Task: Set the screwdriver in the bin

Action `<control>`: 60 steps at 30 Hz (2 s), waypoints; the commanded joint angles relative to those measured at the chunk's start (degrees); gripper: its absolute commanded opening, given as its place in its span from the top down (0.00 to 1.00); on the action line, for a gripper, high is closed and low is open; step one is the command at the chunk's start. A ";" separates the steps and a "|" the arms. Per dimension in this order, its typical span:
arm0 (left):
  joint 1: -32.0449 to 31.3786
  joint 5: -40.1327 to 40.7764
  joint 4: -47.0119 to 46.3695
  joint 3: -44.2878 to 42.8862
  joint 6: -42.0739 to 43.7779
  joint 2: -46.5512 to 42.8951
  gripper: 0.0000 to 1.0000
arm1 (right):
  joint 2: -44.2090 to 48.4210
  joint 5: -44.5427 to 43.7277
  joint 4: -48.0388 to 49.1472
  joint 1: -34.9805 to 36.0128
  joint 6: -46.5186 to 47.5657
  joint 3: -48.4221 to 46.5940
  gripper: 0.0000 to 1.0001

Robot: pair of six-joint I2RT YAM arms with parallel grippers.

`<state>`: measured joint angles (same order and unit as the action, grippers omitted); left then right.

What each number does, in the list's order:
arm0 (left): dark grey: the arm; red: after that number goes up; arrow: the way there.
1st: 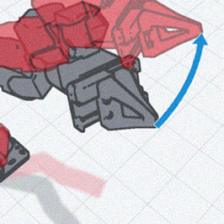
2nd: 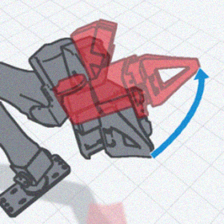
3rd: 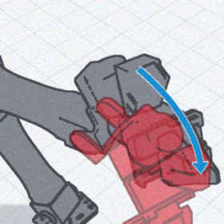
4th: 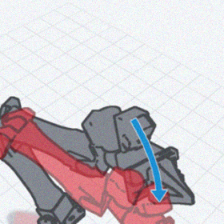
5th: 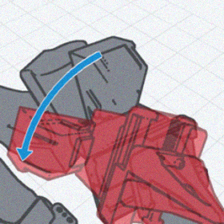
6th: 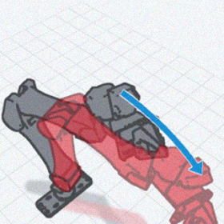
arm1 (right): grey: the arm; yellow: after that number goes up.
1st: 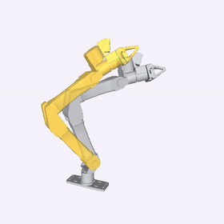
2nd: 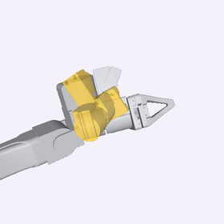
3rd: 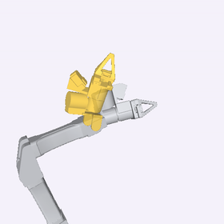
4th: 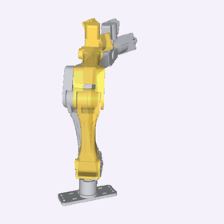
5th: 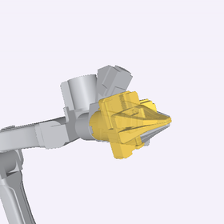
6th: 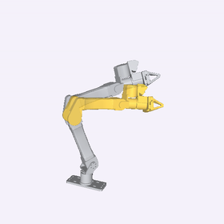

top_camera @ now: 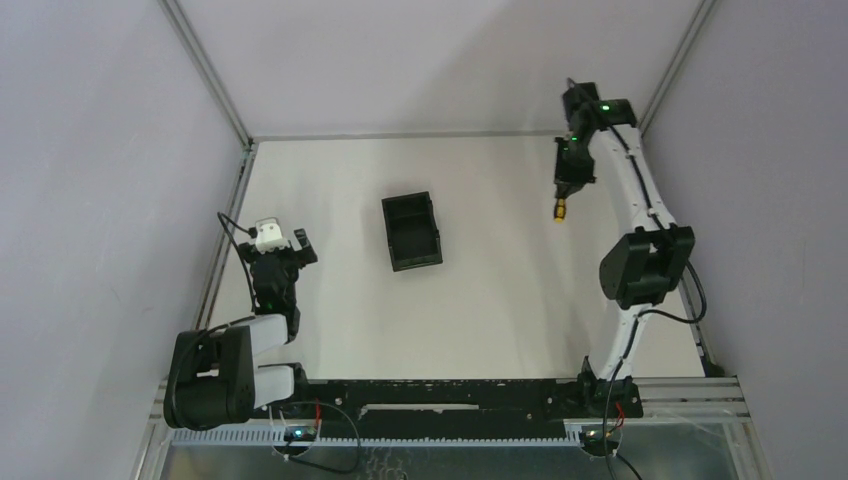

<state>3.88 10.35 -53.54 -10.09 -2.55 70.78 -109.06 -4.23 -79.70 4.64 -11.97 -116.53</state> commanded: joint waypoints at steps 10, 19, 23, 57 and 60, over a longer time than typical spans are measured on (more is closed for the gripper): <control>-0.28 0.20 -2.27 -3.05 0.79 -0.03 0.00 | -18.76 9.10 8.90 31.60 -5.75 -24.45 1.00; -0.27 0.12 -2.27 -3.01 0.79 -0.03 0.00 | -21.50 1.48 21.76 38.30 4.06 -20.23 1.00; -0.28 0.15 -2.27 -3.01 0.80 -0.05 0.00 | -24.45 -2.39 22.71 39.16 7.26 -18.64 1.00; -0.25 0.19 -2.27 -3.06 0.79 -0.03 0.00 | 11.79 -5.84 38.79 41.18 3.15 12.05 0.00; -0.27 0.23 -2.27 -2.99 0.79 -0.04 0.00 | 22.59 -5.32 45.66 40.89 2.24 25.59 0.00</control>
<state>3.86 10.35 -53.54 -10.09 -2.55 70.78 -96.33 -9.08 -43.42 45.71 -8.51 -103.53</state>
